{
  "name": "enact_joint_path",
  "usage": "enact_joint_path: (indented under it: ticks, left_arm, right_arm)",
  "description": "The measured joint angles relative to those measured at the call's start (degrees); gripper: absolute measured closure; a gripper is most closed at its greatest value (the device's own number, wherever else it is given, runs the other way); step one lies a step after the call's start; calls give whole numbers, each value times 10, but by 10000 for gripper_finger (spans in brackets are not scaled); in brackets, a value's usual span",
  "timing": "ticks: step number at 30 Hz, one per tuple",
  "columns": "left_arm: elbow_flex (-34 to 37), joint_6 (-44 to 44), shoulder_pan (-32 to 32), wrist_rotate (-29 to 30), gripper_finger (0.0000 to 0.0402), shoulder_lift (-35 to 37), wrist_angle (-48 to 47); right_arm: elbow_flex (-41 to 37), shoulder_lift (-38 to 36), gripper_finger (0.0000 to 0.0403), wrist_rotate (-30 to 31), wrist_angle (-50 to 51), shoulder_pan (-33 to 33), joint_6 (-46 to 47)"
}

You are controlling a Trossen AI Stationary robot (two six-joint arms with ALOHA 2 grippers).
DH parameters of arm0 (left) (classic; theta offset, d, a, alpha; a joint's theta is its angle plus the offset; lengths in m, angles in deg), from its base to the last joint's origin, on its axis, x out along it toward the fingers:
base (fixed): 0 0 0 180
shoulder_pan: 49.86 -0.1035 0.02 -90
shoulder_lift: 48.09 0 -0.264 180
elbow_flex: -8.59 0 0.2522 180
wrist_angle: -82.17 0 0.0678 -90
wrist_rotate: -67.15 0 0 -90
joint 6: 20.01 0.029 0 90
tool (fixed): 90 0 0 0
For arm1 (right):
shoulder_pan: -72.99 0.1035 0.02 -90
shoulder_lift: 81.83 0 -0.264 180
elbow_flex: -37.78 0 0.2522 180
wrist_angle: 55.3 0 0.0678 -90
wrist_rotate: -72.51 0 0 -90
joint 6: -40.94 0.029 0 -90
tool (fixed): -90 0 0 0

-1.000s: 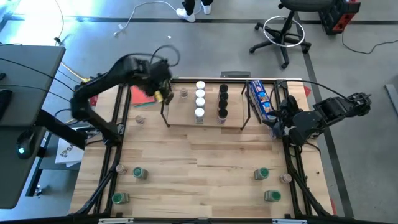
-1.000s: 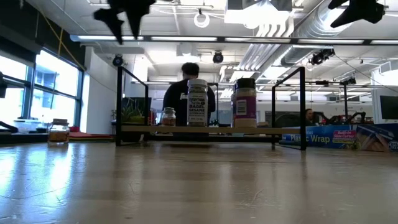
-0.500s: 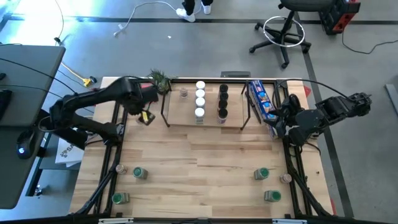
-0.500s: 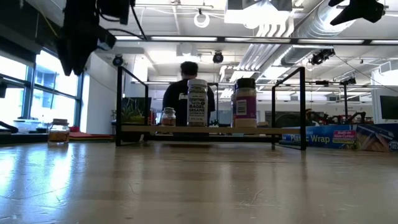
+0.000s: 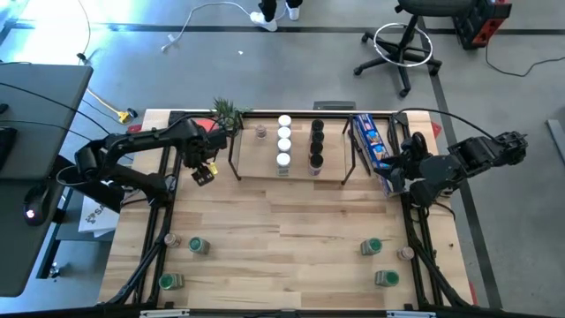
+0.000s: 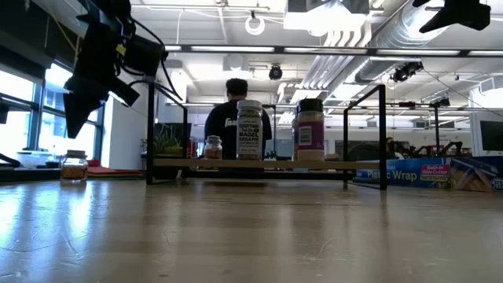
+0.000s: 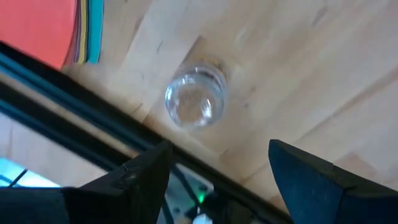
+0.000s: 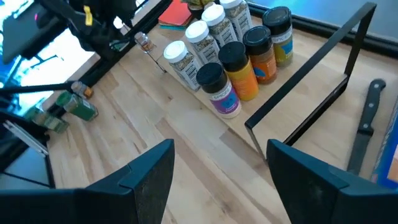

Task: Shelf spices
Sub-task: Put the brown seasoning bottle on the shelf aligned with the other brown seasoning bottles

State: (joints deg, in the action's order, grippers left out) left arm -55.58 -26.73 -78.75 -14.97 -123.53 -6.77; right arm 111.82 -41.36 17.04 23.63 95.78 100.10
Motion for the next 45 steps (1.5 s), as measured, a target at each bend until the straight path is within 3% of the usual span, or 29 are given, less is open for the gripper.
enact_joint_path:
  ticks: [17,34,40,45]
  left_arm:
    - [65,13,-57,-16,139,-2,91]
    - [61,-15,-59,-43,226,-53,122]
    - [11,-22,-58,-55,236,-50,7]
    - [-105,-42,-58,30,236,-50,-150]
  right_arm:
    - [0,0,153,0,-4,0,39]
    - [0,0,153,0,-4,0,36]
    - [0,0,153,0,-4,0,34]
    - [0,0,153,11,-4,0,9]
